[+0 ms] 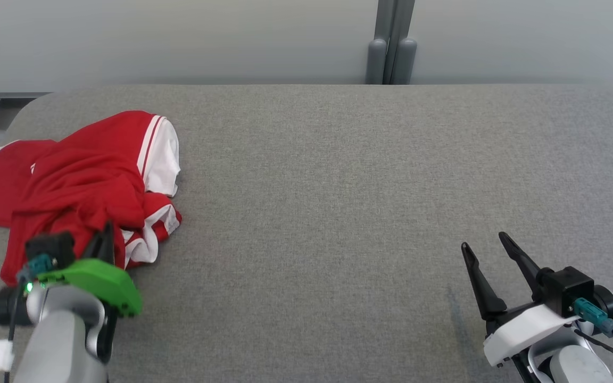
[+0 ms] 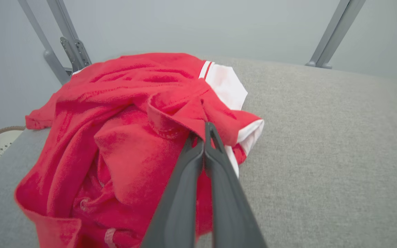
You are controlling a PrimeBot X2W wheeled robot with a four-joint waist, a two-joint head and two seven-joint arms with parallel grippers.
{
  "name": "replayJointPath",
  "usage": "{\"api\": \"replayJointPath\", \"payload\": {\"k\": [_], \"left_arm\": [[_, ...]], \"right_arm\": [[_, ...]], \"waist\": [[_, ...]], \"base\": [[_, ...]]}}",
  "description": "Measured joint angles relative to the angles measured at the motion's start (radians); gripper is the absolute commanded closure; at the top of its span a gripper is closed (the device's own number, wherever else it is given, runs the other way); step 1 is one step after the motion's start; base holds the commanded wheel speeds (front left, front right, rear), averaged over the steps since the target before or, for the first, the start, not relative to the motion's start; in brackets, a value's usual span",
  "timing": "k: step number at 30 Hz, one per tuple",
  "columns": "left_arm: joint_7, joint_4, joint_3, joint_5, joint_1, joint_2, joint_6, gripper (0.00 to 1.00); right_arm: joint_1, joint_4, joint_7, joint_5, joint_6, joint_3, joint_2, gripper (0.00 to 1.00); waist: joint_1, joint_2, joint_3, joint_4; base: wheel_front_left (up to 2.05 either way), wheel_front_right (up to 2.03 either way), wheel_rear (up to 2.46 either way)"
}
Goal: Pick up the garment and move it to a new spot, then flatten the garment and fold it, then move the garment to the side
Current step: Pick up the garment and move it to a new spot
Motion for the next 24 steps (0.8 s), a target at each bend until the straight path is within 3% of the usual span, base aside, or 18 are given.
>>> {"api": "replayJointPath", "payload": {"k": [4, 10, 17, 22, 24], "left_arm": [[-0.039, -0.109, -0.042, 0.0, -0.119, -0.002, -0.009, 1.0], [-0.04, -0.241, -0.188, -0.017, -0.213, -0.037, -0.011, 1.0], [-0.01, -0.443, -0.523, -0.15, -0.298, -0.057, -0.011, 1.0], [0.016, -0.57, -0.65, -0.249, -0.343, -0.057, -0.011, 1.0], [0.024, -0.654, -0.714, -0.377, -0.358, -0.048, -0.011, 1.0]], "right_arm": [[0.0, 0.002, 0.0, 0.0, 0.0, 0.001, 0.01, 0.0], [-0.004, 0.007, 0.0, 0.0, 0.0, 0.012, 0.022, 0.0], [-0.014, 0.01, 0.0, 0.0, 0.0, 0.043, 0.034, 0.0], [-0.028, 0.009, 0.0, 0.0, 0.0, 0.057, 0.043, 0.0], [-0.036, 0.007, 0.0, 0.0, 0.0, 0.063, 0.046, 0.0]], "waist": [[0.0, 0.0, -0.005, -0.006], [0.0, 0.0, -0.011, -0.026], [0.0, 0.0, -0.018, -0.071], [0.0, 0.0, -0.017, -0.117], [0.0, 0.0, -0.016, -0.15]], "base": [[0.0, 0.0, 0.0], [0.0, 0.0, 0.0], [0.0, 0.0, 0.0], [0.0, 0.0, 0.0], [0.0, 0.0, 0.0]]}}
